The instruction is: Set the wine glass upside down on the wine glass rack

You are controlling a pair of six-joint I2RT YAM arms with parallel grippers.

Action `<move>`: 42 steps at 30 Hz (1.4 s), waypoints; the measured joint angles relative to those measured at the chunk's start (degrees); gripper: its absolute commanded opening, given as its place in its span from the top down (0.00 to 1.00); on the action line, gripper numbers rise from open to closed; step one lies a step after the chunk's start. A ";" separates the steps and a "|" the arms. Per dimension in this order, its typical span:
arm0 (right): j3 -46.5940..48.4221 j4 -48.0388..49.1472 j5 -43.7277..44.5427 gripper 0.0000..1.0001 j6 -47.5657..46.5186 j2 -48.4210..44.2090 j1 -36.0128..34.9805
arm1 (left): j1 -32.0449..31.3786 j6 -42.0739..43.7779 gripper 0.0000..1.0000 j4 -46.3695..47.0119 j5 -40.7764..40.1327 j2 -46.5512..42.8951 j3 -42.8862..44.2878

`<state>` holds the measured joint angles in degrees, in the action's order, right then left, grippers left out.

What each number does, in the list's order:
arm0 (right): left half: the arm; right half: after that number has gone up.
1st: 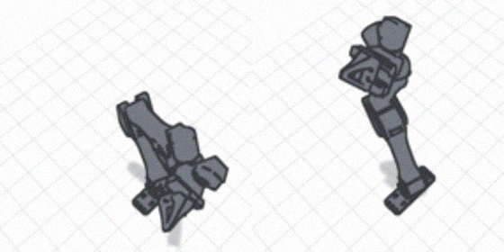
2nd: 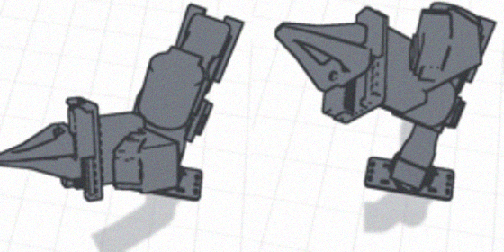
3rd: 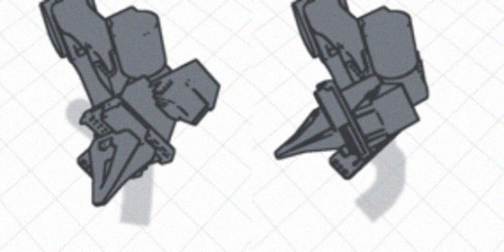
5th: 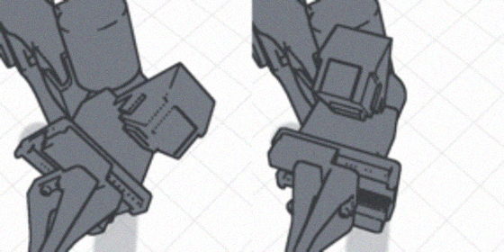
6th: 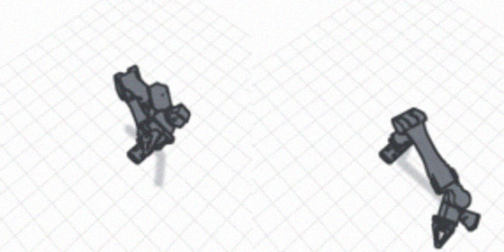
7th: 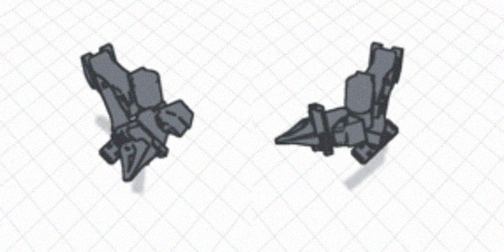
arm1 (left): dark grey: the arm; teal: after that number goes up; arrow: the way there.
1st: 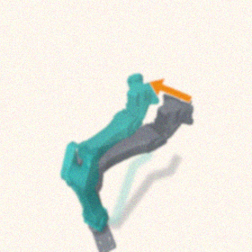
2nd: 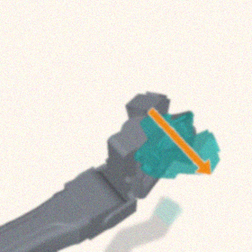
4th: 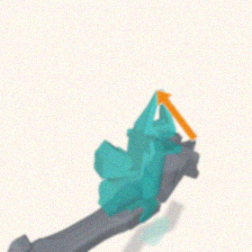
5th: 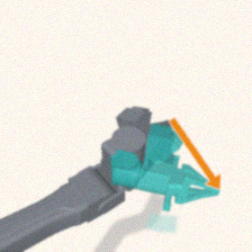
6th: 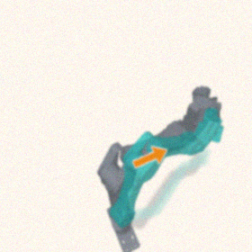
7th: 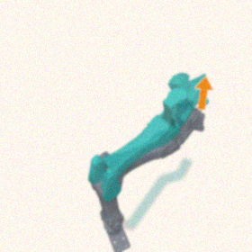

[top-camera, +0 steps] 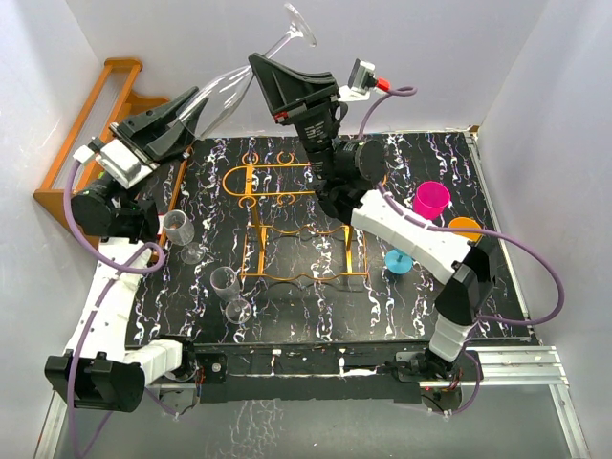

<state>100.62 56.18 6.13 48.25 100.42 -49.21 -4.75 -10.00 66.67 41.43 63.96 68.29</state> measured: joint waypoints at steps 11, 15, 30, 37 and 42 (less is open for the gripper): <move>1.70 -6.75 -0.61 0.92 -5.88 -5.62 8.61 | -0.04 -0.39 0.18 -18.38 4.61 1.95 10.36; 0.52 -10.14 -0.24 0.92 -6.75 -9.01 14.75 | -0.13 0.66 0.03 -26.82 6.05 1.55 12.37; -20.57 -30.62 -0.81 0.92 -36.41 -34.10 36.24 | -0.33 9.16 0.03 -91.14 -12.09 12.39 48.48; -38.32 -27.80 -15.85 0.92 -41.77 -33.92 47.36 | -0.31 9.14 0.03 -98.18 -19.06 12.07 46.99; -38.45 -31.04 -24.87 0.92 -45.40 -29.42 48.78 | -0.33 9.84 0.03 -99.51 -22.12 11.10 43.87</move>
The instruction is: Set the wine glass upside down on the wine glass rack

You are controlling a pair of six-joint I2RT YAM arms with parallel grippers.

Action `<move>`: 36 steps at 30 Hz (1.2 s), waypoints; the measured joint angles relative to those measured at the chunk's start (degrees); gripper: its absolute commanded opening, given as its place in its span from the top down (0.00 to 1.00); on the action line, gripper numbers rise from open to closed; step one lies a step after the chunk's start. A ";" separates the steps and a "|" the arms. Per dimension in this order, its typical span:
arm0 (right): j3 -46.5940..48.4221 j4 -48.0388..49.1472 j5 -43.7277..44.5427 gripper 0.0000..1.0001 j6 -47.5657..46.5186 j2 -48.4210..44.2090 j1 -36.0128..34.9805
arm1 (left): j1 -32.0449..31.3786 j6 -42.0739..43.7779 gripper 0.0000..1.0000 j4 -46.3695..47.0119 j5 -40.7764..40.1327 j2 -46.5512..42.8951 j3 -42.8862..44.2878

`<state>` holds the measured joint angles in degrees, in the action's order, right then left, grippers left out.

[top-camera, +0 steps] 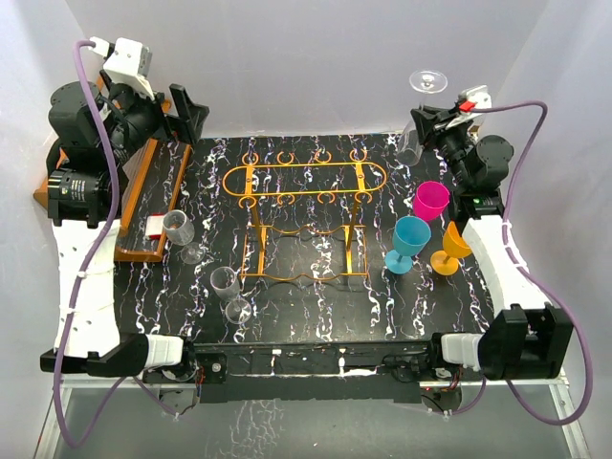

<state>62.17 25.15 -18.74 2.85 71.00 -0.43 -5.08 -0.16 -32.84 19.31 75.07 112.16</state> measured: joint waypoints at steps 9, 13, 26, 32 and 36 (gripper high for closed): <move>1.64 4.90 -19.85 0.91 1.92 9.94 5.86 | 0.02 3.15 0.03 -1.60 -8.85 0.13 -0.90; -1.77 13.88 -28.33 0.91 5.90 12.57 6.86 | 0.02 3.96 0.03 -1.88 -11.41 -0.11 -3.32; -2.43 32.50 -43.06 0.92 12.94 22.88 2.80 | 0.44 5.20 0.03 -8.04 -10.23 0.83 -2.16; -1.38 36.44 -46.25 0.92 14.64 26.25 1.55 | 1.70 7.69 0.03 -16.37 -14.29 4.24 3.65; -1.38 38.21 -47.89 0.92 15.43 26.60 1.16 | 3.93 8.31 0.03 -21.73 -16.22 6.23 4.24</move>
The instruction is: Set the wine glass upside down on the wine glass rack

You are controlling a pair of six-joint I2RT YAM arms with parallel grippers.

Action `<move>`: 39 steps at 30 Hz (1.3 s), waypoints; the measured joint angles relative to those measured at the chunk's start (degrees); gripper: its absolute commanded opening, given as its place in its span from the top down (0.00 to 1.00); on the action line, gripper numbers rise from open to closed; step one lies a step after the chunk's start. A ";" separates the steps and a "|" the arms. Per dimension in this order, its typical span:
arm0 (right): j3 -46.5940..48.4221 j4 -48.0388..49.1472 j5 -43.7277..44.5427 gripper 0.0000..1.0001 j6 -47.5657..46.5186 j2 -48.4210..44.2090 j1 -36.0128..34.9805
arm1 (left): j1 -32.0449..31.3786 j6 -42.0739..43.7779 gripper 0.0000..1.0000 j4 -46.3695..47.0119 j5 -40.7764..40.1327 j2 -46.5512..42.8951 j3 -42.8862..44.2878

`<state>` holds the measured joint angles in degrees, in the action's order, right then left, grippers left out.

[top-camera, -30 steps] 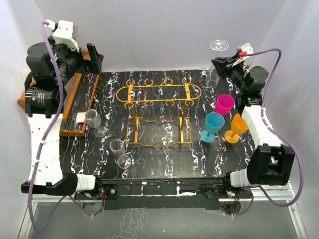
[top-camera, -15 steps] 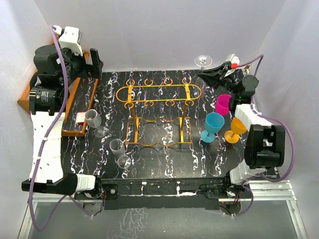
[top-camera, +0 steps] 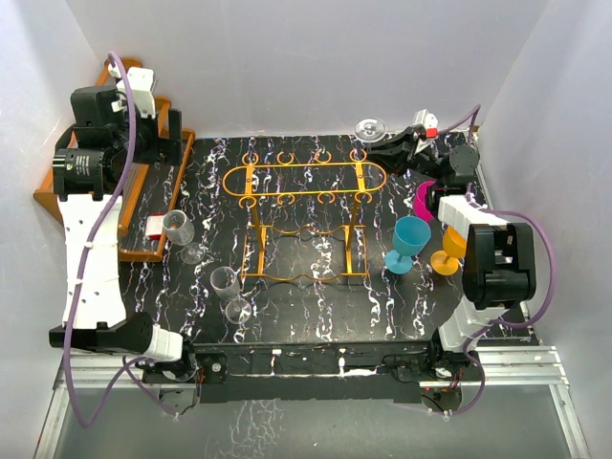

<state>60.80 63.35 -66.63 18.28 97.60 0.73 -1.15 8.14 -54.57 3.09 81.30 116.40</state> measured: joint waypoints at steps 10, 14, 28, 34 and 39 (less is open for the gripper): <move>1.22 5.99 -4.57 0.92 0.96 1.51 -3.72 | 3.67 0.24 0.03 -5.09 0.33 -0.33 -6.27; 1.25 7.58 -5.62 0.92 1.27 2.25 -4.13 | 4.22 0.63 0.03 -5.92 0.81 -0.35 -6.40; -1.90 12.04 -4.87 0.92 1.62 2.12 -1.57 | 4.57 0.87 0.03 -5.95 1.01 -0.48 -8.68; -3.41 13.27 -5.16 0.92 1.81 0.66 -1.57 | 4.70 1.01 0.03 -5.92 1.09 -0.50 -8.79; -3.61 14.05 -5.14 0.92 1.88 0.17 -1.60 | 4.74 1.07 0.03 -5.97 2.16 -0.50 -8.96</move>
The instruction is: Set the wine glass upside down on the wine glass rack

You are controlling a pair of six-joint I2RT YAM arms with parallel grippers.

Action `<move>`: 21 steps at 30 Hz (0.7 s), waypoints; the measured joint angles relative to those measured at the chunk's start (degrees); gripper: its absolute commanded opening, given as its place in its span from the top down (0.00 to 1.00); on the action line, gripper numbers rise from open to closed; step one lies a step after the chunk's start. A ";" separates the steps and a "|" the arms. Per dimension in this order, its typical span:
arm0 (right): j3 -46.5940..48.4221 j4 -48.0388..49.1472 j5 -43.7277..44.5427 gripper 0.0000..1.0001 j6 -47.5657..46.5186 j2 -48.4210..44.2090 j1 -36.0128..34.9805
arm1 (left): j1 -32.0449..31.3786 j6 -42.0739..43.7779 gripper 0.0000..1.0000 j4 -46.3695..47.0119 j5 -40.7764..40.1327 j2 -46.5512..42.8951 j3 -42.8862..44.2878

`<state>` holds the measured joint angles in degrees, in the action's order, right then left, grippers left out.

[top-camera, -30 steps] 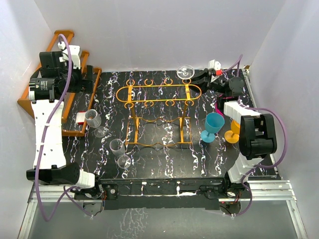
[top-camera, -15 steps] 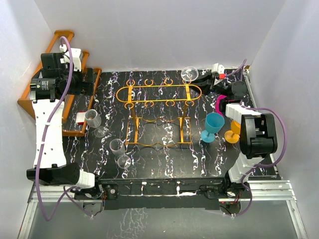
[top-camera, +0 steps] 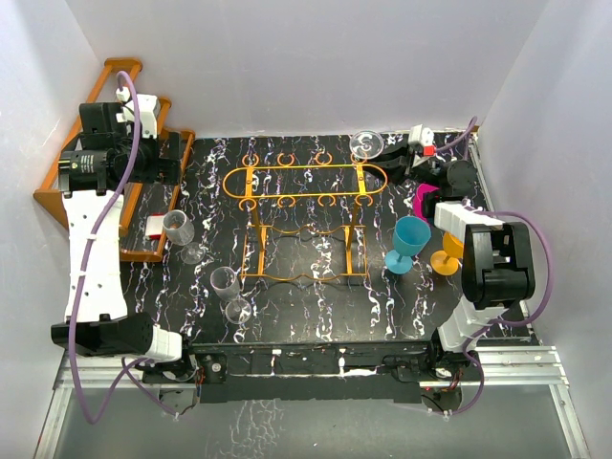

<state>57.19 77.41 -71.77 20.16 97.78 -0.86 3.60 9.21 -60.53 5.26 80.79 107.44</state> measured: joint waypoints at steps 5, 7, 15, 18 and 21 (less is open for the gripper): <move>0.09 0.00 -0.04 0.92 0.17 0.00 -0.37 | 0.00 0.17 0.03 0.02 0.90 0.00 -0.79; 0.55 -0.02 -0.13 0.92 0.26 0.15 -0.81 | 0.00 0.17 0.03 -0.07 1.38 0.00 -1.62; 2.29 0.02 -0.87 0.92 0.33 0.22 -2.25 | 0.00 0.17 0.03 -0.39 3.02 0.17 -2.40; 2.27 0.02 -1.46 0.92 0.28 0.20 -2.36 | 0.00 0.20 0.03 -0.44 3.19 0.22 -2.56; 2.03 0.07 -1.73 0.92 0.11 0.20 -2.38 | 0.00 0.17 0.03 -0.42 3.26 0.28 -2.56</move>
<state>59.22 77.47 -73.49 20.27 97.97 -3.25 3.60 9.39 -60.95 8.51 81.08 104.88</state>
